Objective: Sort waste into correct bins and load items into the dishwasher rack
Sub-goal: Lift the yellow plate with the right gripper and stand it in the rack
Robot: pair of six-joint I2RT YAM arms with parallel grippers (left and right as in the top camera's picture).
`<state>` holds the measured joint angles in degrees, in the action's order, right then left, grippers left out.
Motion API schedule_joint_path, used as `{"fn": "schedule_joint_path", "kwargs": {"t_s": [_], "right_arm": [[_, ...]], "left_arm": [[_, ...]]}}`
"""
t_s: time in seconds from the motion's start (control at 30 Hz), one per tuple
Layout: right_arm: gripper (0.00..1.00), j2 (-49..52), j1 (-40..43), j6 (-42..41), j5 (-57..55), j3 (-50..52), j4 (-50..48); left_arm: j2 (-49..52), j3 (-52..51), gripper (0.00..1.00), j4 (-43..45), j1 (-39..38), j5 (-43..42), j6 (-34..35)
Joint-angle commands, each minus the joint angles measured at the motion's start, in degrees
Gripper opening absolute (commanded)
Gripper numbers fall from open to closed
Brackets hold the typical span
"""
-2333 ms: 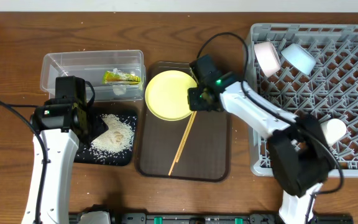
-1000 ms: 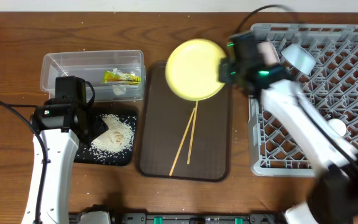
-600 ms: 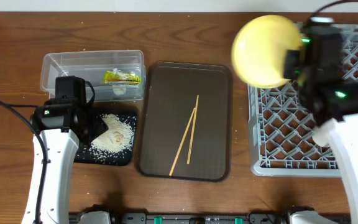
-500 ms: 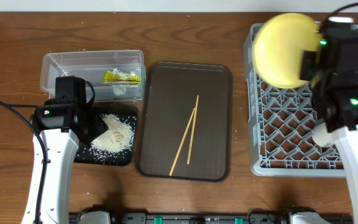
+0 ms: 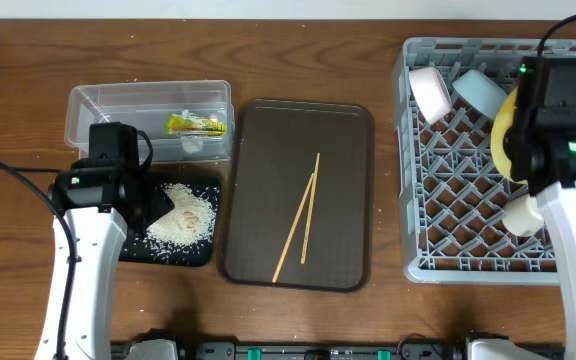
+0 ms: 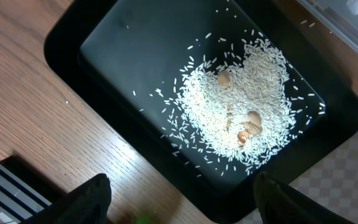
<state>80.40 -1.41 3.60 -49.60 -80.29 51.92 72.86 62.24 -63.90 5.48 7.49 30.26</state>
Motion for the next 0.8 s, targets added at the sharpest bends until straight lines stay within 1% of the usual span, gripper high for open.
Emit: {"fn": "schedule_joint_path", "kwargs": {"t_s": [0.0,0.27,0.43,0.5,0.53,0.63,0.67,0.7,0.77], "right_arm": [[0.01,3.1,0.72,-4.48,-2.51,-0.24,0.57],[0.01,9.99,0.68,-7.43,-1.62,-0.24,-0.55],[0.02,12.63,0.63,-7.91,5.88,-0.24,-3.76],[0.05,12.87,0.63,-9.2,8.5,-0.24,-5.05],[0.12,12.87,0.63,-9.66,9.42,-0.24,-5.29],[0.51,12.81,0.59,-11.47,9.81,-0.26,-5.35],[0.59,12.74,0.59,-11.98,9.84,-0.26,-5.18],[0.63,12.52,0.59,-12.0,9.97,-0.26,-4.96],[0.66,11.72,0.59,-12.81,10.71,-0.26,-4.72]], "left_arm": [[-0.2,-0.13,0.76,-0.13,0.24,0.48,0.92],[-0.2,-0.13,0.76,-0.11,0.24,0.48,0.94],[-0.2,-0.13,0.76,-0.13,0.24,0.48,0.92],[-0.2,-0.13,0.76,-0.13,0.24,0.48,0.92],[-0.2,-0.13,0.76,-0.13,0.24,0.48,0.92],[-0.2,-0.13,0.76,-0.15,0.24,0.46,0.92],[-0.2,-0.13,0.76,-0.15,0.24,0.48,0.92],[-0.2,-0.13,0.76,-0.13,0.24,0.48,0.92],[-0.2,-0.13,0.76,-0.13,0.24,0.48,0.92]]}}
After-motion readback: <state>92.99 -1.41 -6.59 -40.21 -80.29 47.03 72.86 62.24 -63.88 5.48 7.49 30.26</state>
